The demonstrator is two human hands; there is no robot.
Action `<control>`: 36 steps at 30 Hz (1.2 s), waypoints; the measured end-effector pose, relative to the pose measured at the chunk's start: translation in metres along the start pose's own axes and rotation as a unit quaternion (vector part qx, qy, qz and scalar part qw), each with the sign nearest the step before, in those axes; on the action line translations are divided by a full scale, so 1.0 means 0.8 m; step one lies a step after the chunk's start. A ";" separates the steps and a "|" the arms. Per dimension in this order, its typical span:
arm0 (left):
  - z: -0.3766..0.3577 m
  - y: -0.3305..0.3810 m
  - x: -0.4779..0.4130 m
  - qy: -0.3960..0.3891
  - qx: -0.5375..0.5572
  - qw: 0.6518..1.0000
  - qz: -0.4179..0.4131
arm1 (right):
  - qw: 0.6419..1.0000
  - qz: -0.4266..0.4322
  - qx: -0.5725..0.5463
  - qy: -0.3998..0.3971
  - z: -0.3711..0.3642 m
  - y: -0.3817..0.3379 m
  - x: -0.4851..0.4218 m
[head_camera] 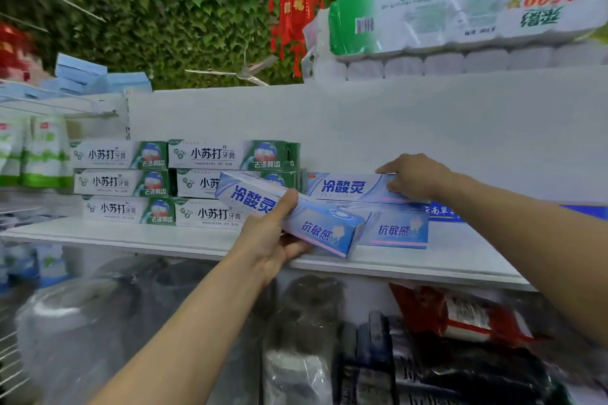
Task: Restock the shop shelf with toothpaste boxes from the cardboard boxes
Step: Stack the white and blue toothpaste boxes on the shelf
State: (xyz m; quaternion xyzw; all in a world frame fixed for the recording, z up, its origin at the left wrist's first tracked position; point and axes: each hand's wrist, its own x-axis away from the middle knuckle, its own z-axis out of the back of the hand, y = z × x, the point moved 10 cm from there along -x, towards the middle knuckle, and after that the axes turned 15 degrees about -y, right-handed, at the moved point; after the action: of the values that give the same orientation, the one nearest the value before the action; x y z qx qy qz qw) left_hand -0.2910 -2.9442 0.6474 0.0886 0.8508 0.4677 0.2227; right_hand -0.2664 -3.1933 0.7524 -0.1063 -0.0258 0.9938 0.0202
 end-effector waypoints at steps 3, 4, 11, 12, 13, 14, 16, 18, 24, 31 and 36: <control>0.000 -0.007 -0.016 0.001 0.010 1.000 0.002 | 1.000 -0.003 -0.004 0.025 0.000 0.009 -0.029; 0.001 -0.008 -0.019 0.002 0.012 1.000 0.001 | 1.000 -0.004 -0.008 0.024 -0.001 0.011 -0.040; 0.001 -0.012 -0.023 -0.015 0.004 1.000 0.005 | 0.999 -0.006 0.040 0.004 -0.019 0.006 -0.090; 0.000 -0.012 -0.022 -0.017 0.003 1.000 0.006 | 0.999 -0.004 0.039 -0.004 -0.020 0.005 -0.092; 0.000 -0.012 -0.022 -0.017 0.003 1.000 0.006 | 0.999 0.002 0.038 -0.011 -0.021 0.005 -0.094; -0.001 -0.011 -0.021 -0.016 0.004 1.000 0.004 | 0.999 0.005 0.036 -0.022 -0.022 0.005 -0.096; -0.001 -0.011 -0.020 -0.014 0.007 1.000 0.000 | 0.997 0.004 0.041 -0.058 -0.029 0.007 -0.099; -0.001 -0.012 -0.019 -0.007 0.012 1.000 -0.002 | 0.993 -0.008 0.069 -0.096 -0.037 0.008 -0.093; -0.008 -0.001 -0.012 0.014 0.003 0.999 -0.038 | 0.983 0.127 -0.116 0.063 0.020 -0.064 0.001; -0.048 0.009 -0.012 0.002 -0.024 0.997 -0.074 | 0.964 0.260 -0.035 -0.054 -0.008 -0.152 0.107; -0.073 0.016 -0.019 -0.090 -0.146 0.983 -0.064 | 0.928 0.226 -0.283 -0.085 0.013 -0.087 0.091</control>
State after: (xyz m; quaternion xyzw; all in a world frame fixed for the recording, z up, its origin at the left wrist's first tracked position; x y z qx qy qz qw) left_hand -0.3049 -2.9867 0.6895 0.0423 0.7535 0.5622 0.3383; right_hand -0.3373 -3.1210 0.7514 -0.0258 -0.2831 0.9287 -0.2381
